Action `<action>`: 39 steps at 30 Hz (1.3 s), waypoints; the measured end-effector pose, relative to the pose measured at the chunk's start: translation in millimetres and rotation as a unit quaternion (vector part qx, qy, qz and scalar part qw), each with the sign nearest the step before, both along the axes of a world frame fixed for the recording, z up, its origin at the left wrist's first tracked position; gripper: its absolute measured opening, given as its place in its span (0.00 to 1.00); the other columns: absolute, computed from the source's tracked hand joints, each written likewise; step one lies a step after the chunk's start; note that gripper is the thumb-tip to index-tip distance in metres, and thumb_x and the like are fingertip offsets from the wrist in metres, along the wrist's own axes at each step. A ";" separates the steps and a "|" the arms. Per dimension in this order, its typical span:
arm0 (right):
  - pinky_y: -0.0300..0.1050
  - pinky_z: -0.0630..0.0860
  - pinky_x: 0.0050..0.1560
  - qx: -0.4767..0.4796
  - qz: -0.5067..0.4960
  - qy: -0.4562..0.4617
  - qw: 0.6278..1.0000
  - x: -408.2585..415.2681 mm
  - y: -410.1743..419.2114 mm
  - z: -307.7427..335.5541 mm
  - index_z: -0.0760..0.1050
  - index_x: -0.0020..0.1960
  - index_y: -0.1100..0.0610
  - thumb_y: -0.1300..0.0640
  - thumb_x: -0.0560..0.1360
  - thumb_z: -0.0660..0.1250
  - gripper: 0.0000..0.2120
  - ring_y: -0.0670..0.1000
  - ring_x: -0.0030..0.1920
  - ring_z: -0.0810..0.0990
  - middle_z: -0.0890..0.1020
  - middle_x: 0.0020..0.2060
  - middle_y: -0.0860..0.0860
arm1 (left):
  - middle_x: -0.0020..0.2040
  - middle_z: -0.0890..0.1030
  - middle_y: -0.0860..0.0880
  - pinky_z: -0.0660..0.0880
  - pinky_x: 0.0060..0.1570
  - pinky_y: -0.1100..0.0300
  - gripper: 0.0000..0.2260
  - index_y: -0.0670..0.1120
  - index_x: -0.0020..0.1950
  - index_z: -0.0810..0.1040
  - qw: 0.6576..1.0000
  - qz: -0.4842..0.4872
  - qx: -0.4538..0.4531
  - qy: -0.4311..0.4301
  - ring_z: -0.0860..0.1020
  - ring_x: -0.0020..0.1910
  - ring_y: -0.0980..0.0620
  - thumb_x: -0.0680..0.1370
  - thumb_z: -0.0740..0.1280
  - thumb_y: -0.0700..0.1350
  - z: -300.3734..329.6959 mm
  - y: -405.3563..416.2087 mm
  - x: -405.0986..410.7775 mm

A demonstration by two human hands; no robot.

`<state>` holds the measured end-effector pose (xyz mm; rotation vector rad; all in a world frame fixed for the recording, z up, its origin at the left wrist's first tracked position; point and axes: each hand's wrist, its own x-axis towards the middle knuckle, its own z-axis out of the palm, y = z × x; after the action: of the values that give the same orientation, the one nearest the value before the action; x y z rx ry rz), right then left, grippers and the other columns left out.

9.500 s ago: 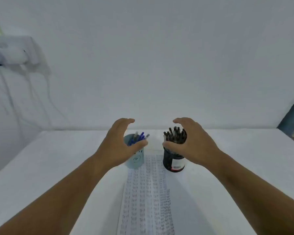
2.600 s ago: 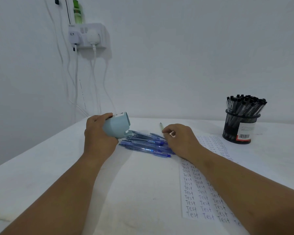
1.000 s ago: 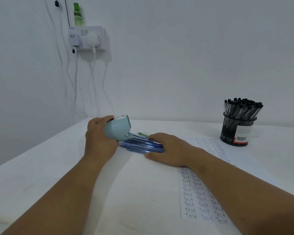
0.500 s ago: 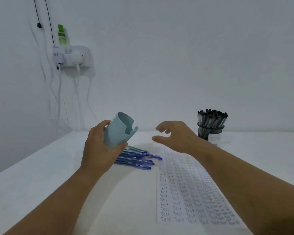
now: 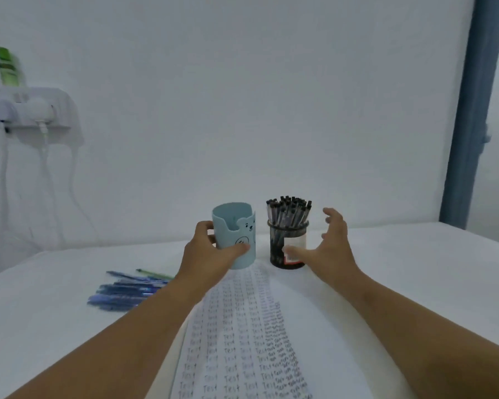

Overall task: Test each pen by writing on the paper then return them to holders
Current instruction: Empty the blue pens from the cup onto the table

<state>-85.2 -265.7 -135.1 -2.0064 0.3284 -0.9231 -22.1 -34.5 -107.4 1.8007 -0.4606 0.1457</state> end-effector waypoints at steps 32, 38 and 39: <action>0.43 0.76 0.52 0.046 0.007 0.050 0.998 12.4 -40.9 -16.0 0.70 0.68 0.53 0.55 0.70 0.79 0.30 0.50 0.55 0.80 0.78 0.55 0.45 | 0.60 0.78 0.53 0.74 0.43 0.65 0.36 0.51 0.72 0.63 0.997 -0.050 0.062 -0.023 0.80 0.53 0.55 0.72 0.77 0.56 -39.5 -94.9 43.9; 0.43 0.77 0.52 0.053 0.028 0.050 0.997 14.4 -41.3 -16.5 0.71 0.67 0.52 0.55 0.71 0.78 0.28 0.48 0.54 0.82 0.79 0.55 0.44 | 0.62 0.77 0.54 0.74 0.48 0.61 0.33 0.55 0.74 0.65 0.995 -0.036 0.082 -0.038 0.78 0.57 0.52 0.73 0.75 0.59 -40.5 -91.9 45.7; 0.44 0.78 0.54 0.055 0.030 0.050 0.997 14.9 -41.5 -17.0 0.70 0.67 0.51 0.55 0.71 0.78 0.28 0.48 0.54 0.82 0.80 0.56 0.45 | 0.61 0.77 0.54 0.74 0.48 0.60 0.33 0.55 0.74 0.66 0.995 -0.032 0.088 -0.041 0.78 0.57 0.52 0.73 0.75 0.59 -40.1 -91.9 45.9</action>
<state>-70.2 -307.2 -152.1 -1.9529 0.3644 -0.7534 23.8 -126.4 -147.5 1.9545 -0.6034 0.1387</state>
